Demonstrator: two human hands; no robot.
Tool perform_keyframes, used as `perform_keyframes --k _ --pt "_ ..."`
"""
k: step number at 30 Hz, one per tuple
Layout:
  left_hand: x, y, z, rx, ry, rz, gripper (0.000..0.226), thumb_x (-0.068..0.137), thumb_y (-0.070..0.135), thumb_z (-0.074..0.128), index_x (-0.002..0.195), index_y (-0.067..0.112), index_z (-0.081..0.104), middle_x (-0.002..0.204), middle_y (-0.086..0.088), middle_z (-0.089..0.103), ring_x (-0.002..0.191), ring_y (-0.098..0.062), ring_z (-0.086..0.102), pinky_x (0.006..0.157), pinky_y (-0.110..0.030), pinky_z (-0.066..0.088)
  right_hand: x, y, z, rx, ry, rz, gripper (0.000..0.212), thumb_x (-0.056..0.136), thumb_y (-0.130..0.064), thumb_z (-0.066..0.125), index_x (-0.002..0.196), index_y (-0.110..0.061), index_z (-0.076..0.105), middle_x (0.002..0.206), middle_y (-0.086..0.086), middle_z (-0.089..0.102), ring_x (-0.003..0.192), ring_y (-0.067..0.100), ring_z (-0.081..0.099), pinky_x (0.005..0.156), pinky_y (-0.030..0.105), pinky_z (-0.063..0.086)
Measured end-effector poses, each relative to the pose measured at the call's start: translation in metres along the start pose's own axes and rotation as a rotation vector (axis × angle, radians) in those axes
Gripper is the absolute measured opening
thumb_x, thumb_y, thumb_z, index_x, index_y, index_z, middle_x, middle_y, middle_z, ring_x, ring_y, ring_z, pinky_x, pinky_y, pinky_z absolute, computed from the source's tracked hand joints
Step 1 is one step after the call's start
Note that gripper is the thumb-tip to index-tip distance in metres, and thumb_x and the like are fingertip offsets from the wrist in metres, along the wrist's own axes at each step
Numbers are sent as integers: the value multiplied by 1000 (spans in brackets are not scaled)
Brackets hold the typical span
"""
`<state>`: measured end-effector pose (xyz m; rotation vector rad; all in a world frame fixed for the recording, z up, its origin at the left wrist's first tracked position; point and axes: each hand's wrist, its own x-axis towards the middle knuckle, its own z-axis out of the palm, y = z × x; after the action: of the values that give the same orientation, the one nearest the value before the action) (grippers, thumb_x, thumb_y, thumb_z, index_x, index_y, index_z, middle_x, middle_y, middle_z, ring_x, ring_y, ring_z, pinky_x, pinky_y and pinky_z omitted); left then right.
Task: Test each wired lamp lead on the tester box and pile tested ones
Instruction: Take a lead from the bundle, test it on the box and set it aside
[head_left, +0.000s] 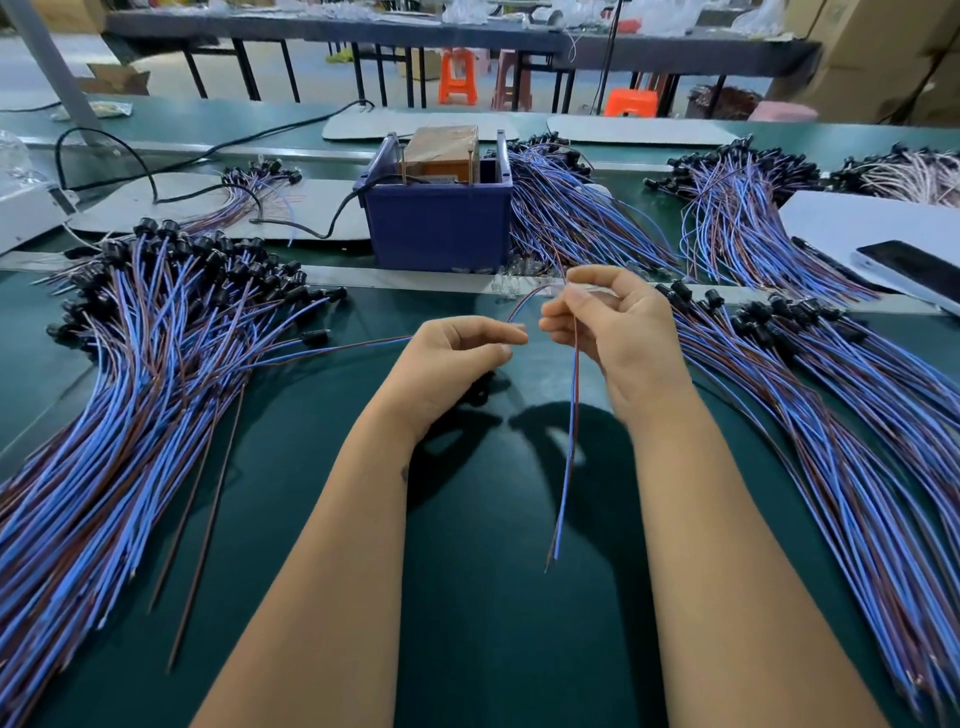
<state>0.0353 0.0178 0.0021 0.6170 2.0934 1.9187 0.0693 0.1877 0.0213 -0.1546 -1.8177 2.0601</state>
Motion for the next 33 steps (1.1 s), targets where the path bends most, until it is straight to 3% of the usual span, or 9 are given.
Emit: perform_keyframes --k 2,5,8,11,15,19,22,26,33 --pt "3 -3 4 93 43 -3 28 92 5 59 99 26 76 127 8 66 121 1 56 104 -22 38 -1 -1 -11 -226 -16 59 7 95 -2 56 99 -6 61 65 2 72 56 13 68 55 21 54" --pt "9 -11 9 632 94 -28 33 96 13 51 119 27 70 152 4 44 147 -8 23 121 -35 14 -3 -2 -27 -744 -69 200 9 91 -5 58 95 -6 66 66 3 71 54 12 66 55 25 52" --pt "9 -15 14 916 113 -41 36 97 21 46 124 36 65 164 2 19 151 -11 1 118 -52 -5 -7 -17 -38 -1347 -84 247 6 81 -12 58 83 -11 64 75 7 66 74 29 63 67 34 51" --pt "7 -16 18 993 145 -26 40 96 23 44 131 39 58 166 -2 0 151 -15 -9 118 -55 -5 -11 -36 -38 -1602 -138 405 14 81 -15 64 75 -10 52 77 9 56 73 28 54 65 30 42" --pt "7 -16 22 1055 87 -2 52 98 26 39 145 47 36 165 -3 -12 150 -17 -10 118 -52 1 -11 -46 -21 -1717 -133 212 18 87 -21 61 105 -19 64 121 14 51 112 35 49 87 41 45" --pt "7 -16 20 973 159 46 44 96 22 46 137 38 51 163 -6 16 148 -20 8 116 -45 12 -8 -27 16 -1498 -261 -40 27 96 -28 49 118 -29 66 130 6 50 126 29 40 100 41 37" --pt "7 -18 19 950 214 10 37 95 24 49 130 31 59 155 -5 34 144 -20 17 114 -39 14 -11 3 30 -1385 -293 10 37 101 -37 41 130 -21 57 137 2 48 130 27 39 102 40 33" --pt "8 -20 18 955 197 -3 37 94 27 49 129 30 59 149 -4 40 142 -19 19 112 -33 13 -19 26 18 -1484 -195 13 48 103 -42 31 145 -21 39 150 -1 36 138 24 28 108 42 24" --pt "8 -18 22 981 172 -36 37 95 27 45 130 32 55 151 -3 38 141 -21 21 114 -36 12 -22 11 -26 -1585 131 240 37 98 -37 37 126 -19 53 137 11 33 124 32 27 98 43 25"
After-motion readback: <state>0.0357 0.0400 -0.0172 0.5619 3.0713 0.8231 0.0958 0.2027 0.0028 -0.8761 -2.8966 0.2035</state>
